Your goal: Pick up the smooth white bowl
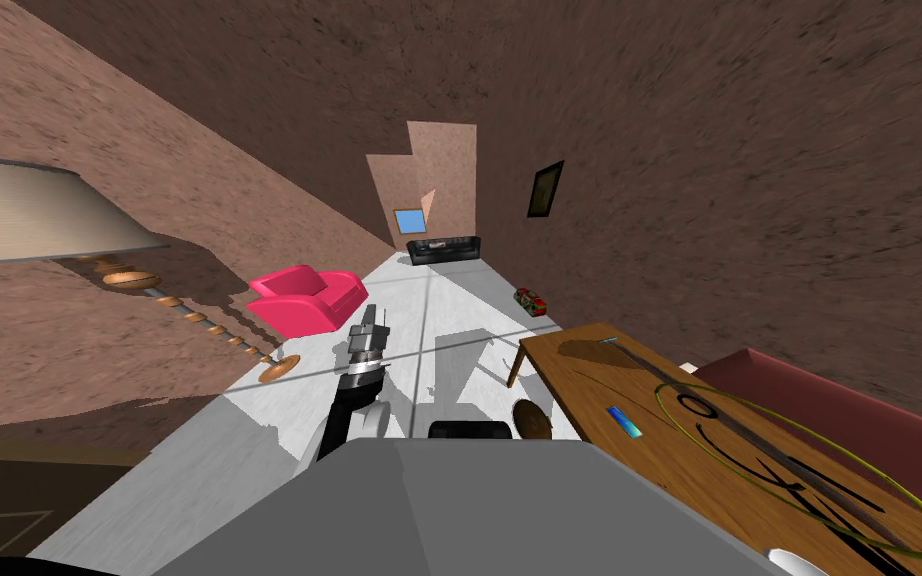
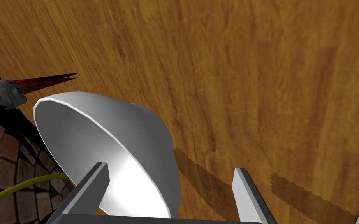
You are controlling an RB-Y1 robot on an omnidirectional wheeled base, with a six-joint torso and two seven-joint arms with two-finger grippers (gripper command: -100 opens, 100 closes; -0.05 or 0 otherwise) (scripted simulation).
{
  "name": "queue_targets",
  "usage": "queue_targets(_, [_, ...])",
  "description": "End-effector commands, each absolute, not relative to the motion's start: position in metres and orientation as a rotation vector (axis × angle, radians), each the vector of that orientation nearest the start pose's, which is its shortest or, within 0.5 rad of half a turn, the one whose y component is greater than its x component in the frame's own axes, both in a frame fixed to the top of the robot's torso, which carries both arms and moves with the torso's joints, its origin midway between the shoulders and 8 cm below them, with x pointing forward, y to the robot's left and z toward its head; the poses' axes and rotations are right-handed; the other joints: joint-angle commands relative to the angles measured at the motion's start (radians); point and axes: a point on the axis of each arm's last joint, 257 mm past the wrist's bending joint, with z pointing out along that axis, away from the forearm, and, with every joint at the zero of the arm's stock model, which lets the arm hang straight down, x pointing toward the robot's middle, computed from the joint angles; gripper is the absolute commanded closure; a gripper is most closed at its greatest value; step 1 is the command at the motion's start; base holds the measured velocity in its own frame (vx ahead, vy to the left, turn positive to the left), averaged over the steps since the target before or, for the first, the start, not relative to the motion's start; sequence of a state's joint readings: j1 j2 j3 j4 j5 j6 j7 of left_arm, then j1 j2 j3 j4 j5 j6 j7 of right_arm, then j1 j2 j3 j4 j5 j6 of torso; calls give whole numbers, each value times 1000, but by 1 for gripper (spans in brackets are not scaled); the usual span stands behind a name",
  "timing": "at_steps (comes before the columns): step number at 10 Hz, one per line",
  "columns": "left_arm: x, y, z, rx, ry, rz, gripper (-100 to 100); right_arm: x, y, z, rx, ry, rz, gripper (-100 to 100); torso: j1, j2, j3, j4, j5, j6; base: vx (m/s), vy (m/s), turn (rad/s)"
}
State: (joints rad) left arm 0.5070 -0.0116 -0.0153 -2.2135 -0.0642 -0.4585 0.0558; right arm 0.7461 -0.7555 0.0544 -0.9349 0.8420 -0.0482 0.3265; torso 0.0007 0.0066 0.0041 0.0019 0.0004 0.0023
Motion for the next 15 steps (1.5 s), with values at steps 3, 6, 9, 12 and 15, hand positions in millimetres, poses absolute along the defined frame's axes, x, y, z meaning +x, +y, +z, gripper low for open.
queue_targets(3, [364, 273, -17, -744, 703, -1299, 0, -68, -657, -511, 12, 2817, -717, 100, -2, -3, -1, 0, -2, 0, -5, 1, -2])
queue_targets(6, [364, 273, -17, -744, 703, -1299, 0, -68, -656, -511, 8, 2817, -715, 0, -5, -3, -1, 1, -3, 1, 0, 0, 0])
queue_targets(9, [364, 273, -17, -744, 704, -1298, 0, -60, -644, -507, -77, 2802, -690, 100, -5, -7, -3, 0, -3, 3, 96, -27, -286])
queue_targets(12, [364, 273, -17, -744, 704, -1298, 0, -52, -630, -501, -193, 2780, -669, 100, -9, -12, -6, -1, -3, 2, 154, -65, -274])
queue_targets(15, [364, 273, -17, -744, 704, -1298, 0, -43, -617, -493, -309, 2751, -656, 100, -7, -10, -5, -1, -2, 3, 135, -44, -292])
